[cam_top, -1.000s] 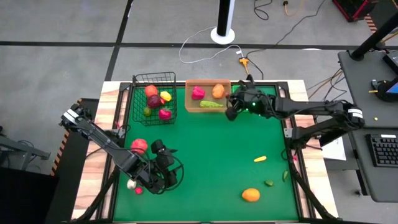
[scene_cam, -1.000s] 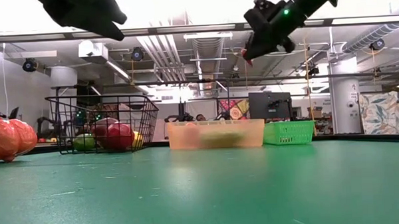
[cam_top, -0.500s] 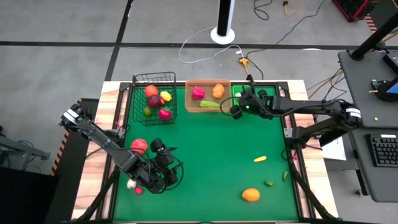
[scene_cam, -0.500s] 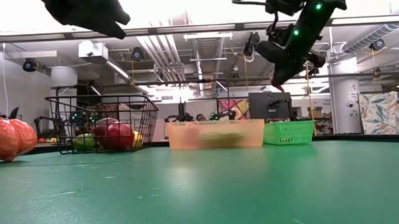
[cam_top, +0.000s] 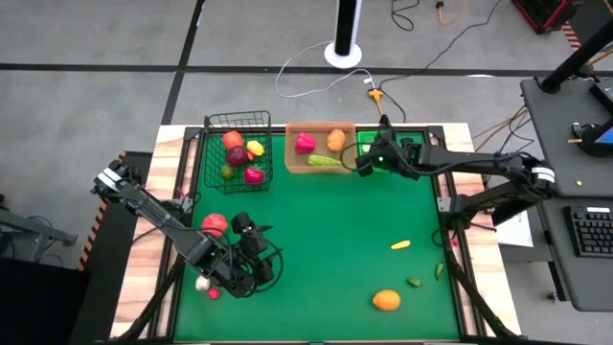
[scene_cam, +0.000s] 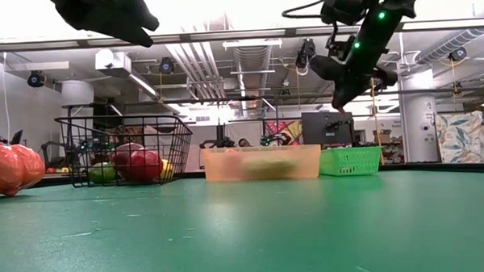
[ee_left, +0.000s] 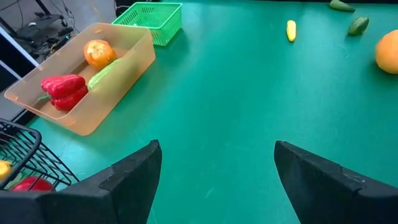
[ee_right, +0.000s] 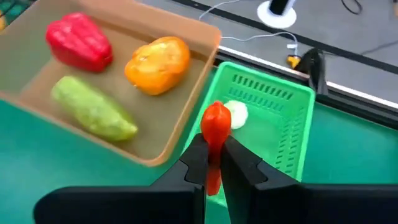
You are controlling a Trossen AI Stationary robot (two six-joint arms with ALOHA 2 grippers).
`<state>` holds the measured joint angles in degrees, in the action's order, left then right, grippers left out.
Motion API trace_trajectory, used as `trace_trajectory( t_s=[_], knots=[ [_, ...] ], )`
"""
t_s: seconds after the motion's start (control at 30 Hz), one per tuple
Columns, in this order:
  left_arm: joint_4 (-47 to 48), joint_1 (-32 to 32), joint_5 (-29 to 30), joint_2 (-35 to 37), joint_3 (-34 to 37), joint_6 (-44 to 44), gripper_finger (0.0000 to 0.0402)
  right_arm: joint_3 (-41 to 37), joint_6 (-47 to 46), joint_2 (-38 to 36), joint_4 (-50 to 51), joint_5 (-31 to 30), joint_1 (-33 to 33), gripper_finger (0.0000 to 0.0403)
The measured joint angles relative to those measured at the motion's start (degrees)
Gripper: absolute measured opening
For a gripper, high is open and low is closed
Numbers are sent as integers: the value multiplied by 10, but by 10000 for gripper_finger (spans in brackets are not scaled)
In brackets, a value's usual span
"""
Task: Sort produce into baskets
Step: Put the orange chili pepper into the green basket, then put the purple eggplant into the green basket
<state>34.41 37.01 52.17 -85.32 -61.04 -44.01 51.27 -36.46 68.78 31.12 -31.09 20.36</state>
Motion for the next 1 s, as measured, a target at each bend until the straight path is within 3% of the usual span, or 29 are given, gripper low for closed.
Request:
trace_trajectory(
  t_s=[0.43, 0.7, 1.0],
  knots=[
    [-1, -2, 13, 0, 0, 3, 291, 0, 40, 101, -1, 41, 121, 31],
    [-1, -3, 13, 0, 0, 0, 291, 0, 41, 132, -12, 41, 121, 94],
    [-1, -5, 4, 0, 0, -18, 291, 0, 45, 91, -14, 41, 108, 156]
  ],
)
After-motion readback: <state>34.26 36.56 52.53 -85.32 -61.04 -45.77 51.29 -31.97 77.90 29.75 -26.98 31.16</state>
